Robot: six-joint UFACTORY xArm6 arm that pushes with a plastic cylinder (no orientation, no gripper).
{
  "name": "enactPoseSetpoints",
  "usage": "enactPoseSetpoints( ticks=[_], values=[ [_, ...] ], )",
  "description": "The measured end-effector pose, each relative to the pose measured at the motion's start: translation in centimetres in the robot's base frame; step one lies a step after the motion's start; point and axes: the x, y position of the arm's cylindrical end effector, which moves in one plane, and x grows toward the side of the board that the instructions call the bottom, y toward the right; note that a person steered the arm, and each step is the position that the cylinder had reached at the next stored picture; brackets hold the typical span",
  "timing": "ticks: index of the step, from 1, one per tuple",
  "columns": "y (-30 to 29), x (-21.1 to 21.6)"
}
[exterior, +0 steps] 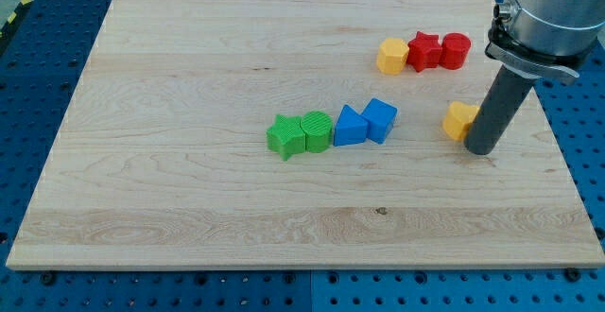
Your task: Push the yellow heart towards the yellow hexagon
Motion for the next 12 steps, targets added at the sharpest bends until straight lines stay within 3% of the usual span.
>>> enactPoseSetpoints(
  ticks=[8, 10, 12],
  values=[
    [-1.4, -4.9],
    [2.5, -4.9],
    [-0.8, -5.4]
  ],
)
